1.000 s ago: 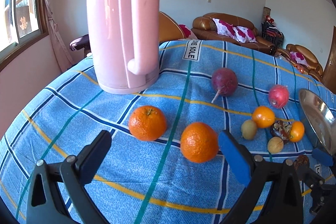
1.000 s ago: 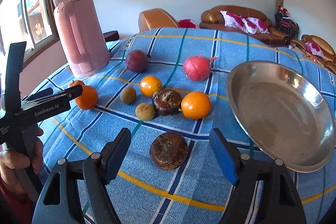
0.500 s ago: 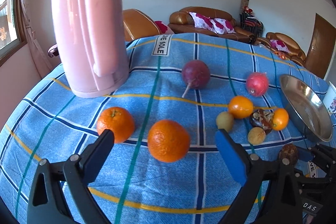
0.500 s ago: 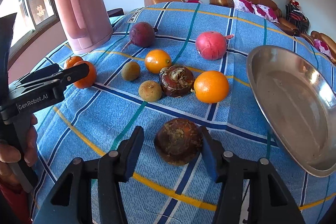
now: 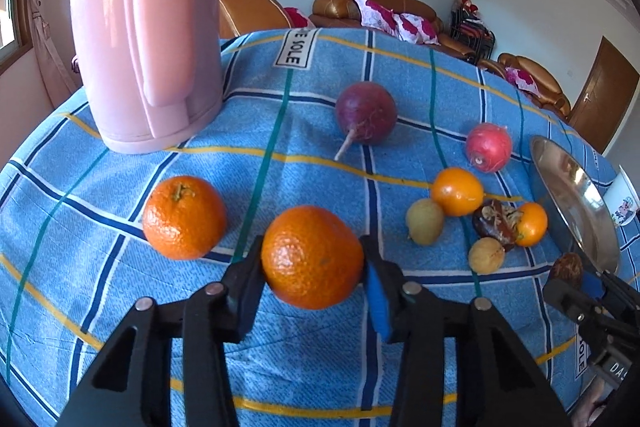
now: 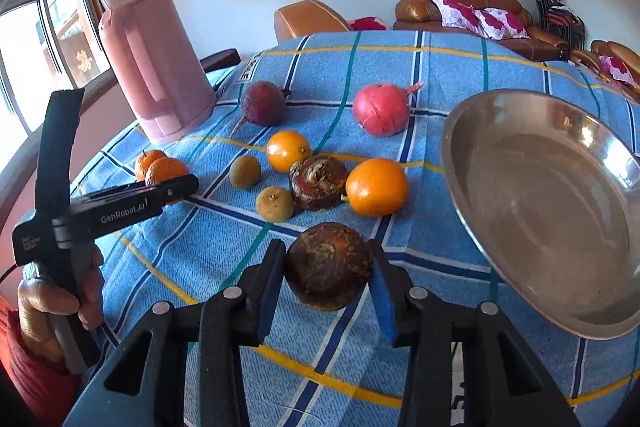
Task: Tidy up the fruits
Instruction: 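Carry both fruits into the steel bowl and open both tools to release them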
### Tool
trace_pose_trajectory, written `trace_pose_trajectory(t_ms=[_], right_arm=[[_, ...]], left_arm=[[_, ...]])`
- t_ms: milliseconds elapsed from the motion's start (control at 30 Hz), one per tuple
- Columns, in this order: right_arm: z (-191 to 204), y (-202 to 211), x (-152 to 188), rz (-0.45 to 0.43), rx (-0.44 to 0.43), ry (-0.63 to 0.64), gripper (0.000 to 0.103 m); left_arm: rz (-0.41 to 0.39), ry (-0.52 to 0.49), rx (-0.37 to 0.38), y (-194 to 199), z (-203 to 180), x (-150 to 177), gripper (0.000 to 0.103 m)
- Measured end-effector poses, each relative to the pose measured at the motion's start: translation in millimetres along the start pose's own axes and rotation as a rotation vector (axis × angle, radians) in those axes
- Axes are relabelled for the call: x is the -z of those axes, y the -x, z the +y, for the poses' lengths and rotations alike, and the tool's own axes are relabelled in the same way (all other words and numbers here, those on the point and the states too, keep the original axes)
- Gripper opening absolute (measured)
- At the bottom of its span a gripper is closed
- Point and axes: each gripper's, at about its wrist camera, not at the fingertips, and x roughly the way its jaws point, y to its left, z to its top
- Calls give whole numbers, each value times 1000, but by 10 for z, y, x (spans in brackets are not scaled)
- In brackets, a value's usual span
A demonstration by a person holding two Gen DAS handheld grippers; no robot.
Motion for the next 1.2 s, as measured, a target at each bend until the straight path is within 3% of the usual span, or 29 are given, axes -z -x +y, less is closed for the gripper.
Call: trace_pose_trajectory(t_ms=[100,233,400,633,933,1067,1200], right_arm=[[-30,112,-55,-76,-23,-17,43],[-100,312,-123,-181,66,12,43],[-456,494,-155,-250,138,-40,43],[-949,688,-99,-288,242,-51,43],[-1458,771,-27,-238,343,-61,43],[-1626,763,-31,-205,362,-58,43],[-1834,785,-36,-189,329,-107,43]], left_arm=[[-90,5,-17,167,-30,25,47],[-200,-13,-37,350,-118,33,47],[-272,-69,-59,456,-390,46,47],[-270,-124,30,432,-993,42,47],[-261,-241,135,359,-1951,46,47],[-244,-282,158,273,-2316,63,47],[-206,-293,166,134,-2552,61,47]])
